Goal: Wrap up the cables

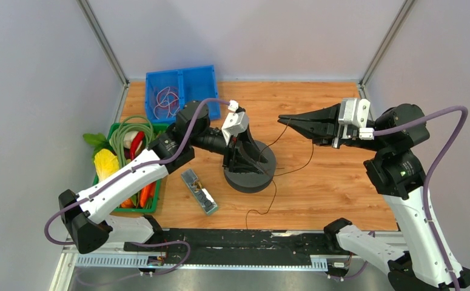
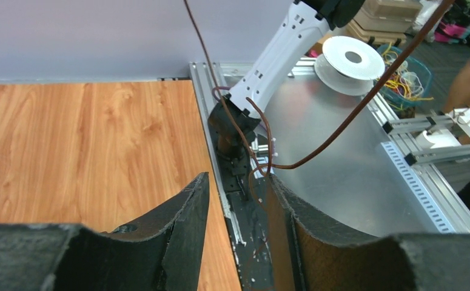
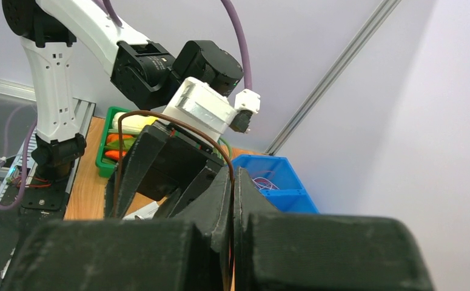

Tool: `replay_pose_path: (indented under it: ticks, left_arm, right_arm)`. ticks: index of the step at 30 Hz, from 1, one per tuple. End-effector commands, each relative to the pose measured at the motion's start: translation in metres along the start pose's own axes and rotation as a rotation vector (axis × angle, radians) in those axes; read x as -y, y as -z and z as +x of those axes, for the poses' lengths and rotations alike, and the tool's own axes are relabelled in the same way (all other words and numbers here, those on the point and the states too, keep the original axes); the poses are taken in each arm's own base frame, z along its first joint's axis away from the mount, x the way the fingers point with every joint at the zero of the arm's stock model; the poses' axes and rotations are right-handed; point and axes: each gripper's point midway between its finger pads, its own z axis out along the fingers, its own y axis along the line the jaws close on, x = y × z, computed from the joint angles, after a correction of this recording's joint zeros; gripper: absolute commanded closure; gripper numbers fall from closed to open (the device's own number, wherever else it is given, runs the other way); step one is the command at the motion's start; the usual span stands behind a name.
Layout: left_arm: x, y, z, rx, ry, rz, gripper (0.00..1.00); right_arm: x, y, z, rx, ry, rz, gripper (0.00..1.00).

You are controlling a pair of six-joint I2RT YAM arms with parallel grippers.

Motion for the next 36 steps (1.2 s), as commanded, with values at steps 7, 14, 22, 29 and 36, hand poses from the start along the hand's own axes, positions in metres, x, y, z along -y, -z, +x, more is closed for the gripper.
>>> replay_pose_path:
  ticks: [7, 14, 22, 29, 36]
  left_arm:
    - [0.022, 0.002, -0.006, -0.018, -0.089, 0.081, 0.50]
    - [0.015, -0.002, -0.013, -0.003, -0.100, 0.047, 0.53]
    - [-0.002, -0.006, -0.014, 0.012, -0.073, -0.034, 0.79]
    - [-0.017, 0.001, -0.008, 0.027, -0.014, -0.155, 1.00]
    - [-0.079, 0.038, -0.014, 0.013, 0.004, -0.457, 1.00]
  right_arm:
    - [0.002, 0.001, -0.002, 0.000, 0.024, 0.018, 1.00]
    - [0.002, 0.001, -0.002, 0.001, 0.021, 0.015, 1.00]
    - [0.003, 0.001, -0.001, 0.001, 0.020, 0.026, 1.00]
    - [0.003, 0.004, 0.005, -0.028, 0.003, 0.050, 1.00]
    - [0.019, 0.023, 0.036, -0.127, 0.013, 0.207, 1.00]
